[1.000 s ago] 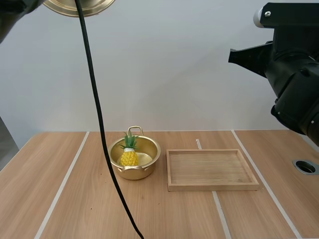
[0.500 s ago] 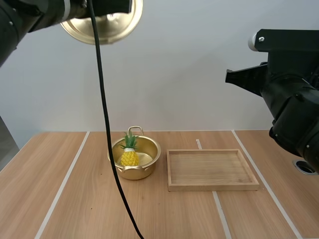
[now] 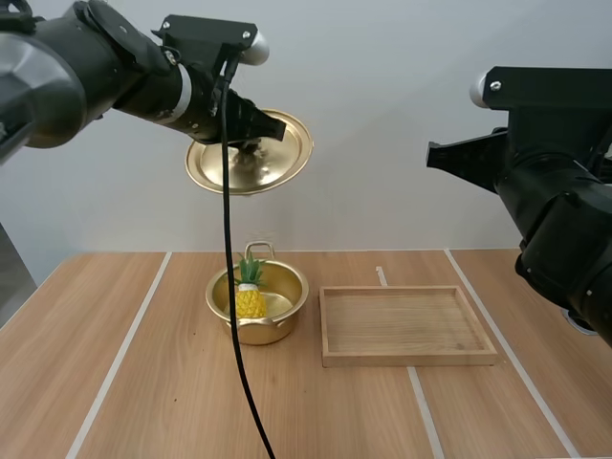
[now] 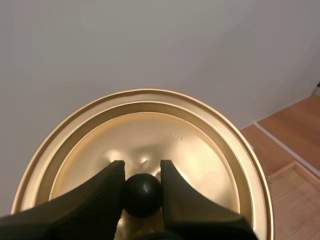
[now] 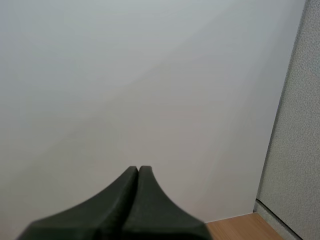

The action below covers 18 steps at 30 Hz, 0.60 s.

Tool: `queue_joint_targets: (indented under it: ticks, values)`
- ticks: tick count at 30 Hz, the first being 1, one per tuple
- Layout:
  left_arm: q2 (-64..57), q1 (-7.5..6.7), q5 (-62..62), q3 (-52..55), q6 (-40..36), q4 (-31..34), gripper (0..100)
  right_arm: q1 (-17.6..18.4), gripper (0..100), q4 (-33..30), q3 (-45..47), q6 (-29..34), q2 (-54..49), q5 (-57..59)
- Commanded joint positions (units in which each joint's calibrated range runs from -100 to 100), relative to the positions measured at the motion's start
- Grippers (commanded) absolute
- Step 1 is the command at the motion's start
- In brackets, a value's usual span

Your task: Open the pot, put the pineapple inside, and close it

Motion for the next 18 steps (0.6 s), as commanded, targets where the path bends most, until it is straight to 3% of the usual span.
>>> queue_joint_targets:
  ticks: [1,10,18]
  values:
    - [1.86,-0.19,3.06,-0.34,0.13,-0.14,0,-0.22,0,0.00,0.03,0.00,-0.58,0.43]
    - [5.47,-0.19,4.54,4.90,1.13,0.39,0,-0.22,0,0.00,0.03,0.00,-0.58,0.43]
    - [5.62,-0.19,-2.49,13.28,3.79,0.43,0,-0.22,0,0.00,0.03,0.00,-0.58,0.63]
